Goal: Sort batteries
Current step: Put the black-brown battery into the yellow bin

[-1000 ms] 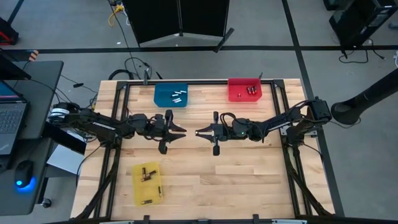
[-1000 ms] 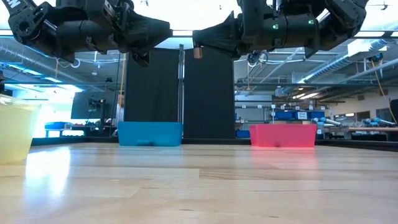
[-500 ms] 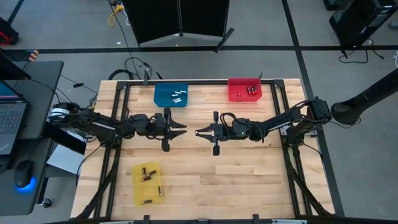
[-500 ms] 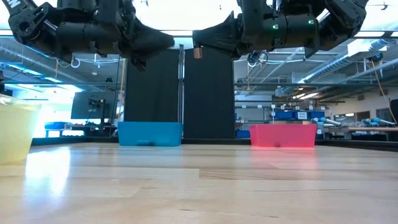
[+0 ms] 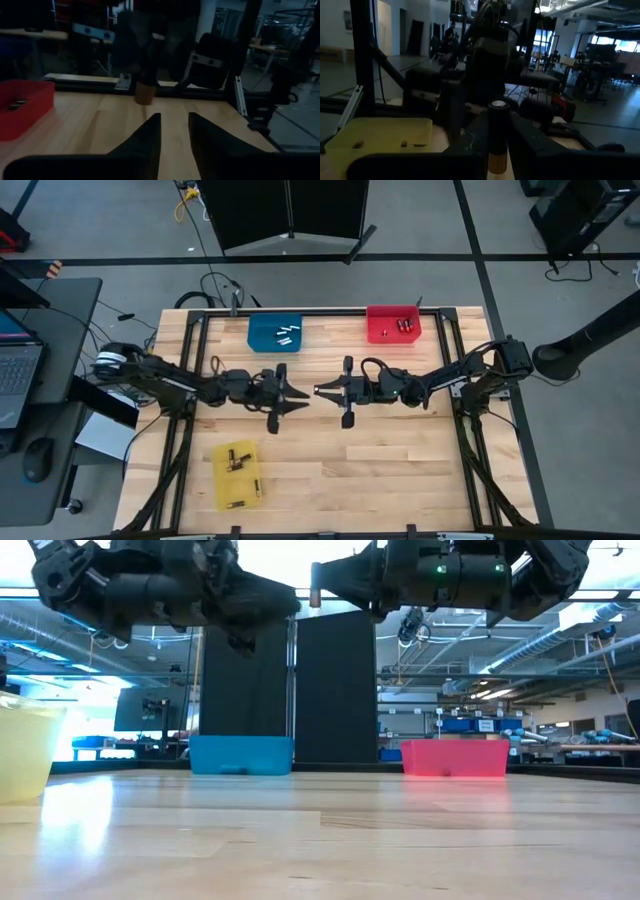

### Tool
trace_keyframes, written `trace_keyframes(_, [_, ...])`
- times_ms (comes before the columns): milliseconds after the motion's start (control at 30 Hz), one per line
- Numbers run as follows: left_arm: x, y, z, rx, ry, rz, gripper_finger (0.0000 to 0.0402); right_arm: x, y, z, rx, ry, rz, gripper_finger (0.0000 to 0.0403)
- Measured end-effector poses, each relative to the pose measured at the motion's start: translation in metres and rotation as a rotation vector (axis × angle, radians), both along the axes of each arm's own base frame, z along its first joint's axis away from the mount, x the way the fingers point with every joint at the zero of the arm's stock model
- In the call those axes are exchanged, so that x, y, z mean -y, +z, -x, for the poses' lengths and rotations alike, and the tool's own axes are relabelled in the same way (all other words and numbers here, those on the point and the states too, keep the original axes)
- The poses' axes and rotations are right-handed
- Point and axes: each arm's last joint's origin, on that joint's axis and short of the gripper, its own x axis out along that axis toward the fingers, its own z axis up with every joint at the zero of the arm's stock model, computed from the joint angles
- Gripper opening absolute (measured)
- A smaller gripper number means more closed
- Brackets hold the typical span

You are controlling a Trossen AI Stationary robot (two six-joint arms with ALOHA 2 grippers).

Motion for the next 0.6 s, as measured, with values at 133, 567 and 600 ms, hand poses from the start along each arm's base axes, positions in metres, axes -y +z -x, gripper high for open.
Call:
trace_keyframes(133, [0.000, -0.004, -0.017, -0.030, 0.002, 0.020, 0.0138, -0.001, 0.001, 0.000, 0.010, 0.009, 0.000, 0.0054])
trace_keyframes(567, [-0.001, 0.006, -0.024, 0.046, 0.048, -0.035, 0.0195, -0.002, 0.001, 0.000, 0.009, 0.037, 0.001, 0.0054])
trace_keyframes(600, [-0.001, 0.008, -0.024, 0.059, 0.039, -0.034, 0.0195, -0.002, 0.001, 0.000, 0.010, 0.038, 0.001, 0.0054])
